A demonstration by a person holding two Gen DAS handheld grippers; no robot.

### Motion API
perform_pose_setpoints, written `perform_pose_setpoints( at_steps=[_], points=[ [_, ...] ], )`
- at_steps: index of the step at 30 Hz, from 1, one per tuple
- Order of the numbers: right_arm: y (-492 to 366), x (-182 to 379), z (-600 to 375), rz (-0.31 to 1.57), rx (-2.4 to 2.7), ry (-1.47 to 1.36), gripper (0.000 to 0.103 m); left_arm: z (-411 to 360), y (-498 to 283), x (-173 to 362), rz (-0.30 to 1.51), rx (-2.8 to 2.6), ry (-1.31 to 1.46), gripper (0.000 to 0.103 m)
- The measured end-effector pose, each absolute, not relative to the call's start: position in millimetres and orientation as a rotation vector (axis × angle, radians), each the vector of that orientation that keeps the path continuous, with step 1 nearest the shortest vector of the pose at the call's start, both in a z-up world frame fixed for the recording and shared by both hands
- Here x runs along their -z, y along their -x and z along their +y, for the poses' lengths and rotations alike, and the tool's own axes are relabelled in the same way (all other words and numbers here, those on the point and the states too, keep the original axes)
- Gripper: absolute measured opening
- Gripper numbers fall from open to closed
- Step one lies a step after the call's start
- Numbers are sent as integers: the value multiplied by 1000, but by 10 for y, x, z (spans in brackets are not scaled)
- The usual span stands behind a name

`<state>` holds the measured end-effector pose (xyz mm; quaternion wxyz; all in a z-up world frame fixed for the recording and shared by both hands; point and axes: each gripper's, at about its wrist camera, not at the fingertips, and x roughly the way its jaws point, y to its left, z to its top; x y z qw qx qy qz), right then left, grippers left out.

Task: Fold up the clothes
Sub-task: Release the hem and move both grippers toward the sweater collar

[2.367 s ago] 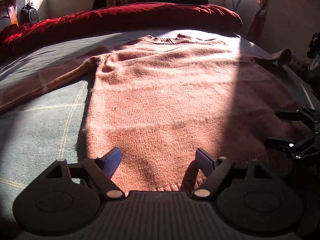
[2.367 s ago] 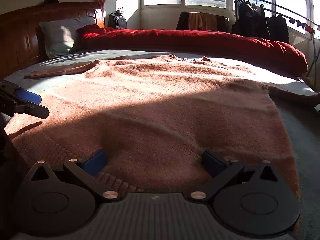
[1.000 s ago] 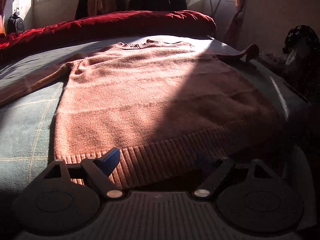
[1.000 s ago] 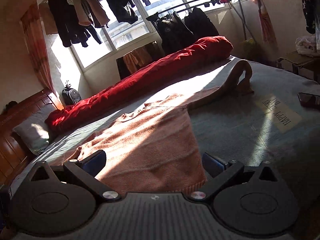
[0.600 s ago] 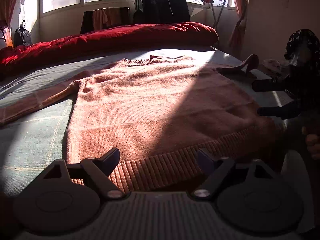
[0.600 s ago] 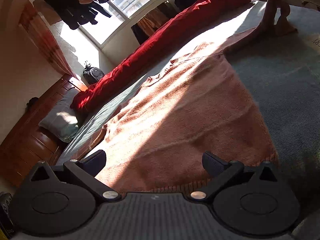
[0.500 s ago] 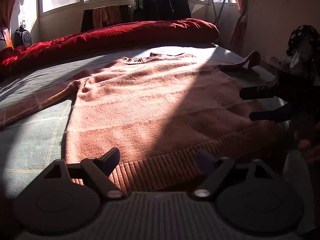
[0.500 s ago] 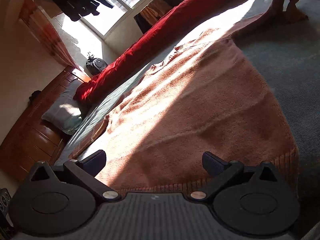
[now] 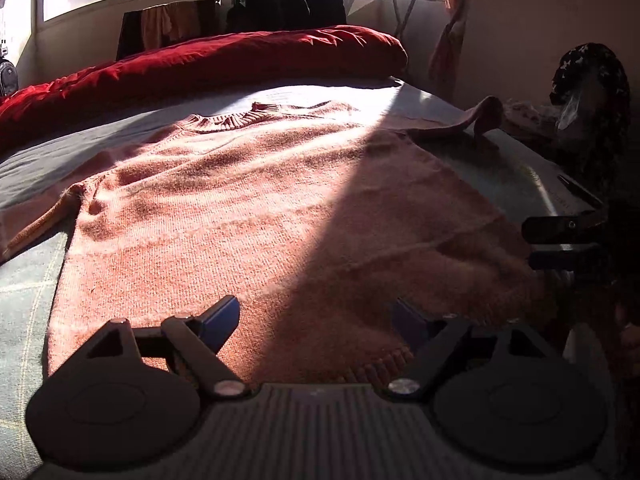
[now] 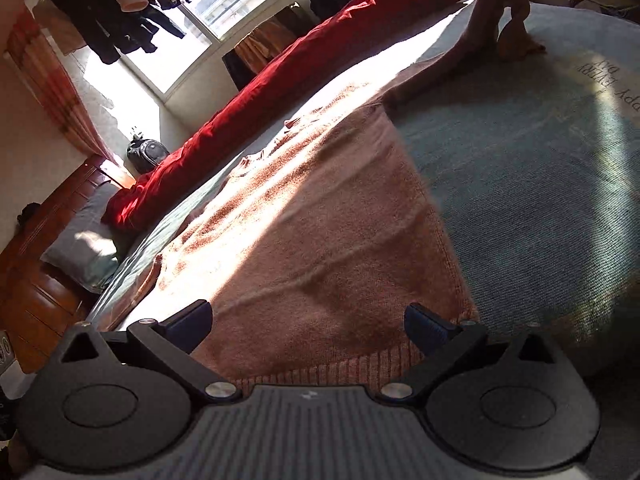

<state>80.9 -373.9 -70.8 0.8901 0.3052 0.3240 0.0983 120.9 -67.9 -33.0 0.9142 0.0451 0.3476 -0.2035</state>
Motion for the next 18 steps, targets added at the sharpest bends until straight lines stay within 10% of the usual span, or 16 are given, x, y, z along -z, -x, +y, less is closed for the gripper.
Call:
perform_pose_setpoints(
  at_steps=[8, 18],
  points=[
    [-1209, 614, -3657, 721, -223, -561, 103, -418, -1533, 664, 825, 437, 13, 84],
    [-2032, -194, -3530, 722, -342, -306, 103, 81, -2217, -140, 803, 481, 107, 84]
  ],
)
